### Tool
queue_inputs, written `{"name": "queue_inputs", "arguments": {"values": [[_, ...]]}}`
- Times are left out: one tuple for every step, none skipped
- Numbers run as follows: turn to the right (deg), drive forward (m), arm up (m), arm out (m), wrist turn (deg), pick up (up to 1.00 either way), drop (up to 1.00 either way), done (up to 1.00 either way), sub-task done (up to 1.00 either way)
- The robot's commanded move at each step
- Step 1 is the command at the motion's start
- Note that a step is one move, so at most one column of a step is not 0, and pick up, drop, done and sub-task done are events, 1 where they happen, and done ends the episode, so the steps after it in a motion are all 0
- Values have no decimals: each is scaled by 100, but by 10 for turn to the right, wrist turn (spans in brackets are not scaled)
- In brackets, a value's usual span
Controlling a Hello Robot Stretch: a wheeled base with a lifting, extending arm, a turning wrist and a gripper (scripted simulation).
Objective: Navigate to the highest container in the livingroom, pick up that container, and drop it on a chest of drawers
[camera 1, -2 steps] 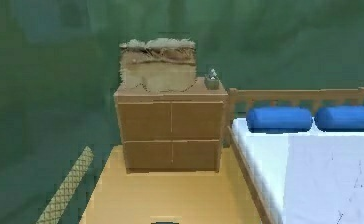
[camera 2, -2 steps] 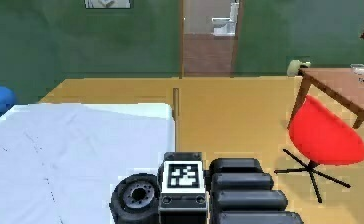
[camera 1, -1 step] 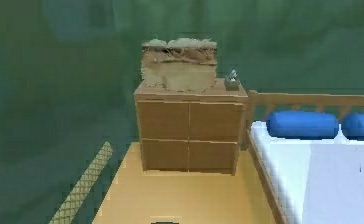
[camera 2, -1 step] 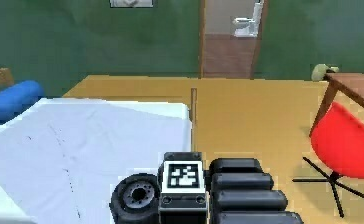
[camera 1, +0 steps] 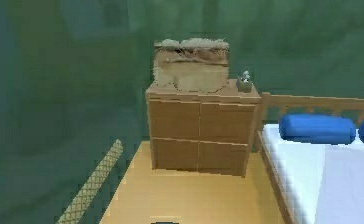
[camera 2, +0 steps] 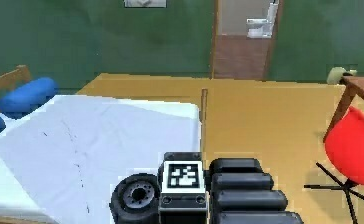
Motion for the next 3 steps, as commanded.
{"name": "queue_inputs", "arguments": {"values": [[0,100,0,0,0,0,0,0,0],[-450,0,0,0,0,0,0,0,0],[-450,0,0,0,0,0,0,0,0]]}}
